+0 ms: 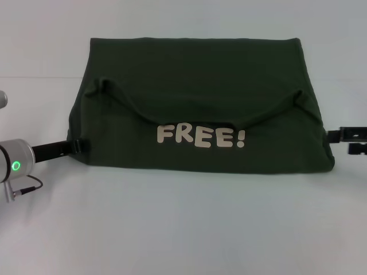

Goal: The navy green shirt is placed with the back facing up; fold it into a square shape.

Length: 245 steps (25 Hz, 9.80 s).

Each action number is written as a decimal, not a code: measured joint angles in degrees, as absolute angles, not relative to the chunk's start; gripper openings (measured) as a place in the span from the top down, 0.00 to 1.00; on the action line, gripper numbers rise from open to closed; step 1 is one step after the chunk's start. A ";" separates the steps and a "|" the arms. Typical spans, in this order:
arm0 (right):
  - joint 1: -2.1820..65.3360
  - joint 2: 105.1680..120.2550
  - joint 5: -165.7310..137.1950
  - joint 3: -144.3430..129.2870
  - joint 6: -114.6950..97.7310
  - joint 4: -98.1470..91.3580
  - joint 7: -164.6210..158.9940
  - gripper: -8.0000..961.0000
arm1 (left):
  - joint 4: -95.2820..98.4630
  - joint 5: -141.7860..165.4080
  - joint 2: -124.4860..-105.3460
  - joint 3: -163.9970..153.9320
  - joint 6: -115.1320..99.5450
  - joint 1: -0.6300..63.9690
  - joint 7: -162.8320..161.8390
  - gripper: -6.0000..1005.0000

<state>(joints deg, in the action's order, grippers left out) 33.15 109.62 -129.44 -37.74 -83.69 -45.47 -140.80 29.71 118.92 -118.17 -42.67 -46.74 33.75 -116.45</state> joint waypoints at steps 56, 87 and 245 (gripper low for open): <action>47.62 113.53 -151.82 -42.26 -66.80 -34.25 -154.65 0.04 | 29.97 118.76 -117.85 -42.89 -46.79 34.99 -116.90 0.95; 46.91 114.11 -151.83 -44.39 -67.09 -35.49 -154.34 0.73 | 29.97 118.47 -117.76 -42.45 -46.99 34.55 -116.53 0.95; 45.41 119.95 -110.14 -24.39 -42.85 -20.39 -108.90 0.94 | 20.95 99.37 -123.77 -8.77 -42.48 41.39 -80.10 0.92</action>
<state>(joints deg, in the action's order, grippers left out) 45.41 119.95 -110.14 -24.39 -42.85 -20.39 -108.90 20.95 99.37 -123.77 -8.77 -42.48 41.39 -80.10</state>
